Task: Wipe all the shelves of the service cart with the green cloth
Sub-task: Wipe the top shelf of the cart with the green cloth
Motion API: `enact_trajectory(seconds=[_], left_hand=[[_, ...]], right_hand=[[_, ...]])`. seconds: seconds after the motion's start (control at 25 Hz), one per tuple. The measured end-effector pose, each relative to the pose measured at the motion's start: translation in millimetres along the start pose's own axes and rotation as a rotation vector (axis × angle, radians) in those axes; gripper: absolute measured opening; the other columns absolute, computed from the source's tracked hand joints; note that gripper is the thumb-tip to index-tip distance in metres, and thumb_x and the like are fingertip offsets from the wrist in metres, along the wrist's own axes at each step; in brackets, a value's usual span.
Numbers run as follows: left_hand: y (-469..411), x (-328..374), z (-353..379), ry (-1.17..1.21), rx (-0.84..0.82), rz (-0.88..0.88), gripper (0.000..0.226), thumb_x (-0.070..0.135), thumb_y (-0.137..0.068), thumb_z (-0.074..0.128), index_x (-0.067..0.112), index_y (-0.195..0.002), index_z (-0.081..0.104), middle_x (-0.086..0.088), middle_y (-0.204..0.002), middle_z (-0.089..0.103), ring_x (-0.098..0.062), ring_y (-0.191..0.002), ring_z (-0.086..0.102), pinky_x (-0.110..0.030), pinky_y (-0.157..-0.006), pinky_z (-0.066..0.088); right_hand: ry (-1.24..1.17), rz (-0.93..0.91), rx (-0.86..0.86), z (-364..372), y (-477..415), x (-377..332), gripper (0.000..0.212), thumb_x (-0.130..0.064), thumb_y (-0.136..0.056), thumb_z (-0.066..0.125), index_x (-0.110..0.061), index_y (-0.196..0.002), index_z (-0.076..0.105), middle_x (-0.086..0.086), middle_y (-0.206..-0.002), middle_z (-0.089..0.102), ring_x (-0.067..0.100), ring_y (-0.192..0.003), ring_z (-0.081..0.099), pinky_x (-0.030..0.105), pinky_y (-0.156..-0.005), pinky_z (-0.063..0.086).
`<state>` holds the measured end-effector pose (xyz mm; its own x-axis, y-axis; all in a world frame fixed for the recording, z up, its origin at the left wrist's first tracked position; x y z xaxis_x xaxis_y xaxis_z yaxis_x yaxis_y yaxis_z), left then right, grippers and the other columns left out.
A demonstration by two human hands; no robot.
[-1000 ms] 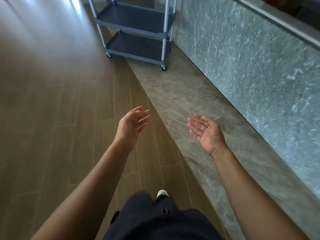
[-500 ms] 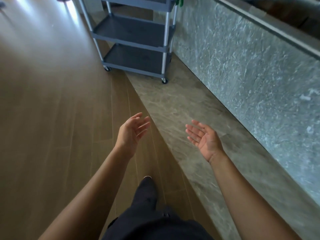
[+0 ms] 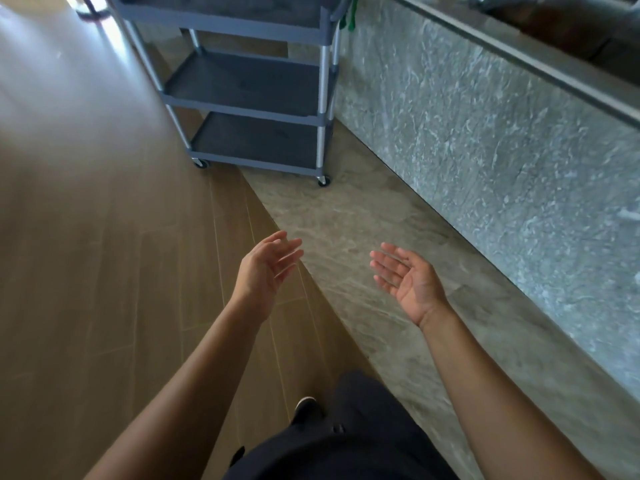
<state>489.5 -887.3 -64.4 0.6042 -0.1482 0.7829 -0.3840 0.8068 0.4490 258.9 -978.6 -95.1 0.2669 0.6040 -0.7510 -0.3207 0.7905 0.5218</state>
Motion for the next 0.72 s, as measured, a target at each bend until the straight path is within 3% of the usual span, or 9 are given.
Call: enact_trajectory(seconds=[0.36,0.72], left_hand=[[-130,30,62,0.017,-0.02,-0.01,0.028,0.017,-0.096,0.043,0.014,-0.118,0.06,-0.007,-0.109,0.072,-0.022,-0.102,0.068,-0.033,-0.083,0.048],[-255,74,157,0.101,0.005,0.046,0.03,0.016,-0.097,0.043,0.012,-0.122,0.058,-0.009,-0.112,0.07,-0.024,-0.104,0.067,-0.037,-0.091,0.048]], right_hand=[[0.003,-0.023,0.01,-1,-120,-77,0.028,-0.026,-0.094,0.045,-0.016,-0.111,0.065,0.008,-0.108,0.071,0.02,-0.105,0.066,0.034,-0.088,0.048],[0.062,-0.027,-0.034,-1,-244,-190,0.028,-0.026,-0.094,0.045,-0.016,-0.109,0.066,0.007,-0.109,0.071,0.02,-0.106,0.065,0.035,-0.09,0.048]])
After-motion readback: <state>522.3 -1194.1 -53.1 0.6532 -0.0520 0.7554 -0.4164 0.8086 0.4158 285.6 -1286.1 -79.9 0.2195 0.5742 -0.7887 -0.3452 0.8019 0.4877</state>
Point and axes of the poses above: each hand's wrist, its own y-axis away from the middle knuckle, its own z-axis out of the palm, x = y × z, the point moved 9 cm from there along -y, towards the middle knuckle
